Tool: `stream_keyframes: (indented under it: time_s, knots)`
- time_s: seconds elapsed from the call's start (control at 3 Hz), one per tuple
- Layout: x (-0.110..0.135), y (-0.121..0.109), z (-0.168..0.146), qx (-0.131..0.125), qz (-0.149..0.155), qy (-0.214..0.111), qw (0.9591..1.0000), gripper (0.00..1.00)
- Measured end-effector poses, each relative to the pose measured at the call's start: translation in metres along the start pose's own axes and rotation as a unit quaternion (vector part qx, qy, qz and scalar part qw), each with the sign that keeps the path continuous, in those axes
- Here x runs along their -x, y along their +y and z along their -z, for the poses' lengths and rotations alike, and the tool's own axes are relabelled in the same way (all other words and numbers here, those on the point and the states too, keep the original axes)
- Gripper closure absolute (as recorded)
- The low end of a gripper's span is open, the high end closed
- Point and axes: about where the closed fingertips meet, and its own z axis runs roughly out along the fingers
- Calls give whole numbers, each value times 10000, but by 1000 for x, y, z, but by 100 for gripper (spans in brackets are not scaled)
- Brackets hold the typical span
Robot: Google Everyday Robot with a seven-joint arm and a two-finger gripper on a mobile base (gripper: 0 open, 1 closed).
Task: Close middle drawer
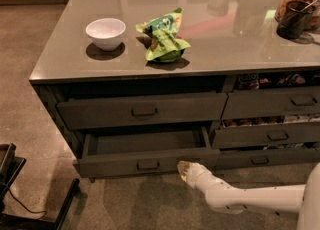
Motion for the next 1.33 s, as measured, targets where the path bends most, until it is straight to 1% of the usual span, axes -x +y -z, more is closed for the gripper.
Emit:
stream_keyframes:
  time_s: [0.33, 1.0, 1.33]
  knots:
    - [-2, -7, -8, -161, 91, -23, 9998, 100]
    - [-6, -19, -24, -327, 205, -68, 9992, 100]
    - [-8, -45, -50, -292, 283, -131, 9991, 100]
